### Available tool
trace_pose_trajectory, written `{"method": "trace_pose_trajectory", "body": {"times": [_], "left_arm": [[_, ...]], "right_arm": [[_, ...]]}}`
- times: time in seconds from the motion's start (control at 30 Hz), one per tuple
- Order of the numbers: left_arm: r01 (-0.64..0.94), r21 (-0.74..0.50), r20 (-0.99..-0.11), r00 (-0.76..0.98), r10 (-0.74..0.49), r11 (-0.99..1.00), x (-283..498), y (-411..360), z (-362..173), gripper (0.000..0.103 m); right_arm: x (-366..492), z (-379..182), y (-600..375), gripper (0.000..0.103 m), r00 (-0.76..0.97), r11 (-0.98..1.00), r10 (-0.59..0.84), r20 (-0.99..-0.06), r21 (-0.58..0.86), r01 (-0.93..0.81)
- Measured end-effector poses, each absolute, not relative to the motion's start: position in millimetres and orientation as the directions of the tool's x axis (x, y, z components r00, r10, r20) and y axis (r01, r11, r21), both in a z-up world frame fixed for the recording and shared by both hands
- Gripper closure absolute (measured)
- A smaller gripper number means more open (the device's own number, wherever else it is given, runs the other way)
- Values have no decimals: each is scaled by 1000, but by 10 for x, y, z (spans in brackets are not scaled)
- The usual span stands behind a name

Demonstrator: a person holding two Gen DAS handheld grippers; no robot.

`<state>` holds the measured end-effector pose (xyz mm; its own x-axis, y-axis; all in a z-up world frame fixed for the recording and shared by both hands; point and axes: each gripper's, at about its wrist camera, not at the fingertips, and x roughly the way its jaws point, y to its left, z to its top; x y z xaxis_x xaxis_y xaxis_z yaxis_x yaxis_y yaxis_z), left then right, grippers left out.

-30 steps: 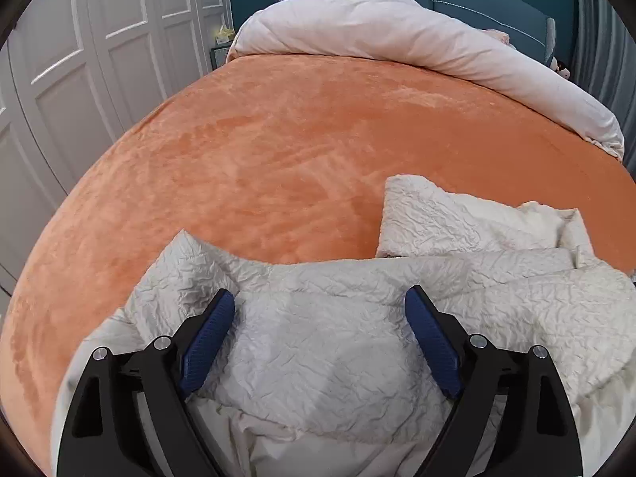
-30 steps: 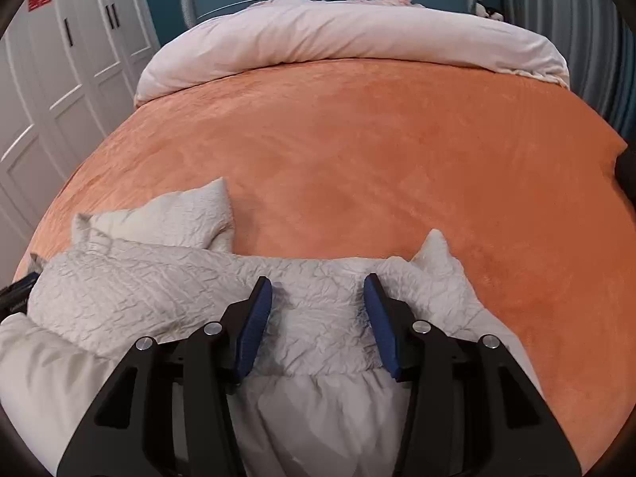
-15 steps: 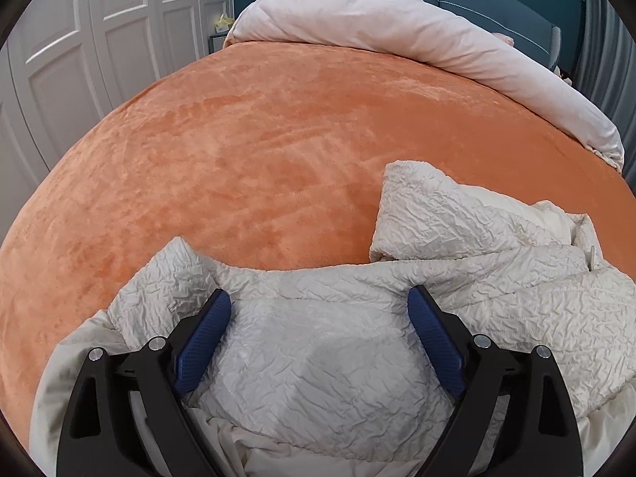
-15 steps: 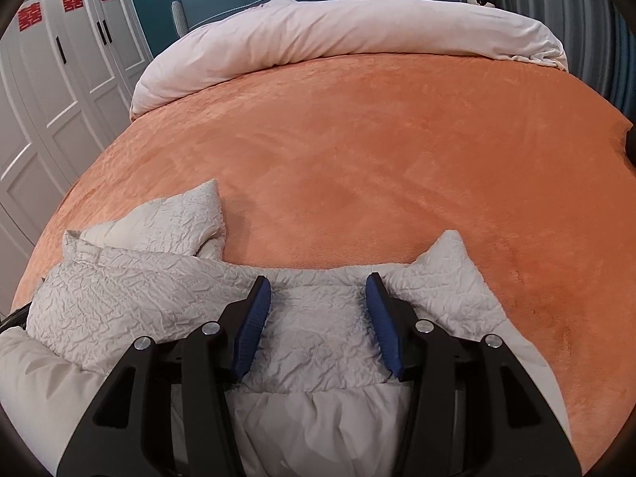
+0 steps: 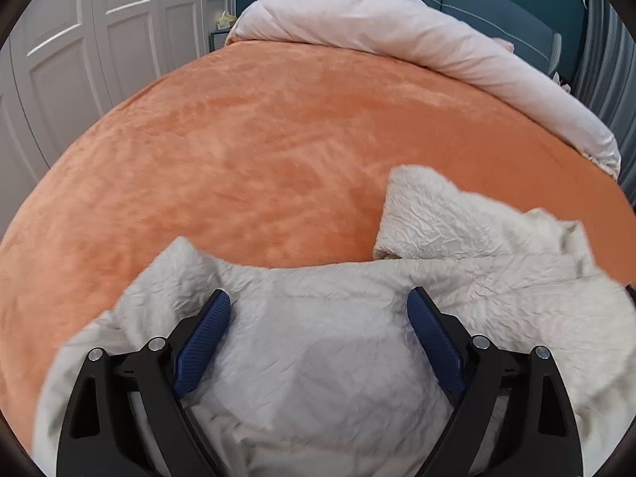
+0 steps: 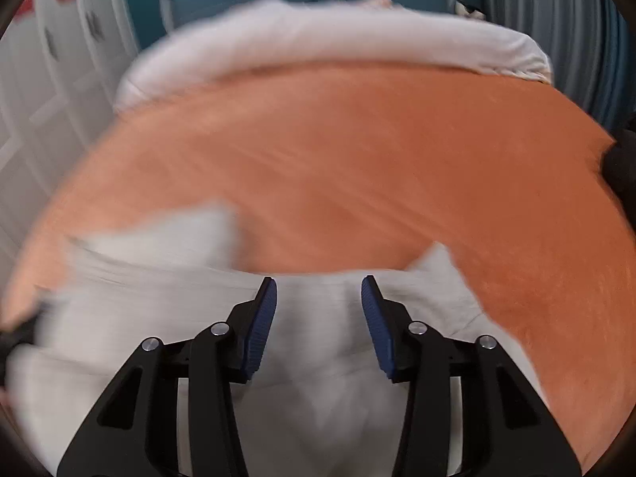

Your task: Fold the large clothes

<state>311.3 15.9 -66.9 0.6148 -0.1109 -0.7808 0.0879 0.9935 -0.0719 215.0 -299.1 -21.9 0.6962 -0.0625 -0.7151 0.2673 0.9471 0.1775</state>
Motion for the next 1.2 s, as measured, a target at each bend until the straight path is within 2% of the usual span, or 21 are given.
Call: {"method": "trace_pose_trajectory", "body": {"times": [0.13, 0.23, 0.27, 0.3, 0.4, 0.47, 0.57, 0.67, 0.8, 0.83, 0.97, 1.03, 1.1, 1.2], "left_arm": [[48, -120, -739, 663, -122, 992, 2718, 512, -304, 14], [8, -182, -748, 648, -144, 983, 2372, 853, -223, 12], [6, -183, -754, 641, -145, 983, 2296, 921, -234, 12], [2, -173, -761, 634, -135, 985, 2207, 994, -259, 12], [-36, -148, -794, 600, -97, 988, 2028, 1193, -368, 12], [-85, -207, -826, 548, -128, 975, 1918, 1369, -502, 12], [-148, -354, -831, 503, -238, 923, 1700, 1631, -657, 12], [-152, -384, -826, 498, -264, 911, 1492, 1741, -713, 12], [-122, -349, -827, 506, -245, 929, 1361, 1678, -757, 11], [-115, -327, -829, 512, -227, 938, 1340, 1650, -767, 11], [-108, -248, -834, 529, -156, 963, 1328, 1563, -796, 8], [-112, -242, -843, 517, -151, 964, 1322, 1565, -774, 8], [-123, -257, -849, 503, -163, 959, 1301, 1595, -763, 8], [-129, -254, -848, 505, -158, 959, 1280, 1586, -761, 8]], "right_arm": [[2014, 238, -2317, 60, 724, 980, 71, -686, 183, 78], [2120, 78, -1833, 61, 658, 985, 145, -739, 171, -25], [2220, -149, -1657, 61, 598, 988, 145, -788, 146, -48], [2286, -371, -1536, 59, 563, 993, 114, -819, 101, -54], [2341, -565, -1408, 59, 585, 998, 61, -809, 36, -55], [2394, -508, -1448, 59, 560, 997, 76, -825, 59, -48], [2257, -225, -1606, 61, 562, 989, 128, -817, 149, -9], [1879, 15, -1793, 63, 601, 975, 156, -784, 221, 36], [1536, -109, -1823, 85, 553, 971, 168, -816, 234, 51], [1508, -235, -1762, 86, 528, 974, 168, -832, 224, 43], [1503, -491, -1516, 89, 549, 998, 61, -834, 63, -16], [1501, -320, -1488, 89, 536, 996, 67, -842, 92, 20], [1386, -135, -1453, 89, 565, 987, 133, -814, 159, -3], [1311, -317, -1333, 89, 508, 990, 136, -851, 138, -34]]}}
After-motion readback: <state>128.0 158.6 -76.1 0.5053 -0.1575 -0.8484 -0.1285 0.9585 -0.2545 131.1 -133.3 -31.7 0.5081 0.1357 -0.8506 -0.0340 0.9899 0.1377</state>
